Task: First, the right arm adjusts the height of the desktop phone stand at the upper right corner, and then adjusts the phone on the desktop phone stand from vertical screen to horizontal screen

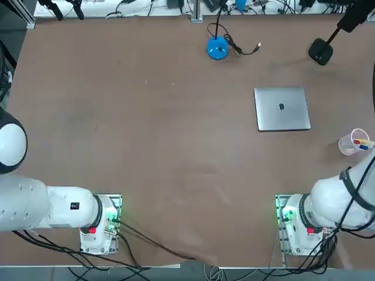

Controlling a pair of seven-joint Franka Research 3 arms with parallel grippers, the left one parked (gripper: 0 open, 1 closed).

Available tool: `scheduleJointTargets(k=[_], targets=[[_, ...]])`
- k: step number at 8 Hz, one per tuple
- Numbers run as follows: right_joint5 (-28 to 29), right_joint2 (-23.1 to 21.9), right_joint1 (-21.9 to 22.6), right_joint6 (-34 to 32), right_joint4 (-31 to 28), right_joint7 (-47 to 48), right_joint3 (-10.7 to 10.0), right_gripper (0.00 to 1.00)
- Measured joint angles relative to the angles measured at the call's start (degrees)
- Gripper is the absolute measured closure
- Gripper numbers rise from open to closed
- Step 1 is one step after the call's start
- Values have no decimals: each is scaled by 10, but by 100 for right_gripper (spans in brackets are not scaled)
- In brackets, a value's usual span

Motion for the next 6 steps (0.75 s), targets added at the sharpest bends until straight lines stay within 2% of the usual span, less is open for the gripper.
scheduleJointTargets(k=[2,3,5,6], targets=[[2,26,-2,16,5,52,2,11],[2,35,-1,16,6,73,3,20],[2,50,-3,16,6,89,4,24],[2,57,-3,16,6,101,4,30]])
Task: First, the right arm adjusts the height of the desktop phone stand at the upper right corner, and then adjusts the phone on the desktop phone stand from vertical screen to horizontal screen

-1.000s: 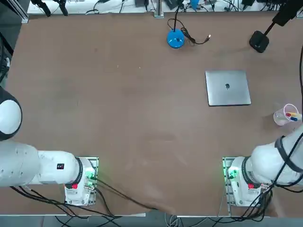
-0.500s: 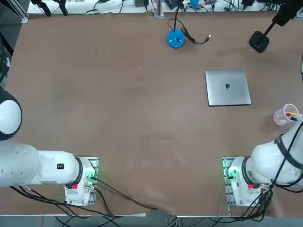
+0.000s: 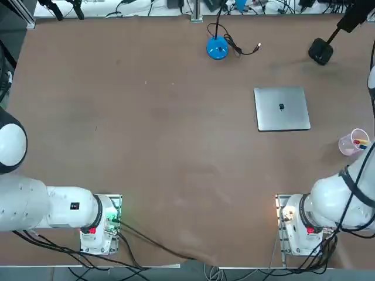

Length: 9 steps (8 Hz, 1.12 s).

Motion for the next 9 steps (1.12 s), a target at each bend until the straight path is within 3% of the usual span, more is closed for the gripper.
scheduleJointTargets(k=[3,9], targets=[[0,16,3,0,0,50,1,33],[-29,24,8,-1,-6,55,2,45]])
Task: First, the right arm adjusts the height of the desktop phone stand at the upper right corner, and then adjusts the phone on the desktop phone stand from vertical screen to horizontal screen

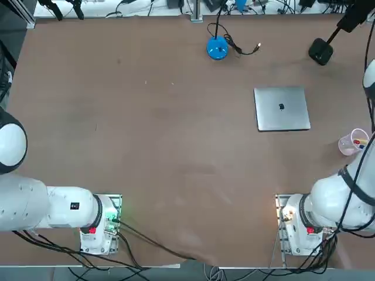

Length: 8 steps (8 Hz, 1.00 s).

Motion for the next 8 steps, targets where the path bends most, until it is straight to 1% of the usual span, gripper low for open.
scheduleJointTargets(k=[5,6,8], targets=[[-2,3,6,0,-22,7,0,50],[-1,3,6,1,-24,7,0,54],[4,1,6,3,-24,7,0,53]])
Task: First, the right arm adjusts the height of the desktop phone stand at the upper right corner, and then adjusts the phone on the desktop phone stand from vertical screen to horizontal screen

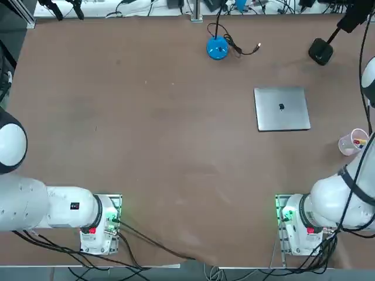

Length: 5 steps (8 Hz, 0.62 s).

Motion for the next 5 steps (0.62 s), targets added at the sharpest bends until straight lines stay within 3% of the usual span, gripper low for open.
scheduleJointTargets(k=[5], targets=[[0,-4,-2,19,0,0,0,56]])
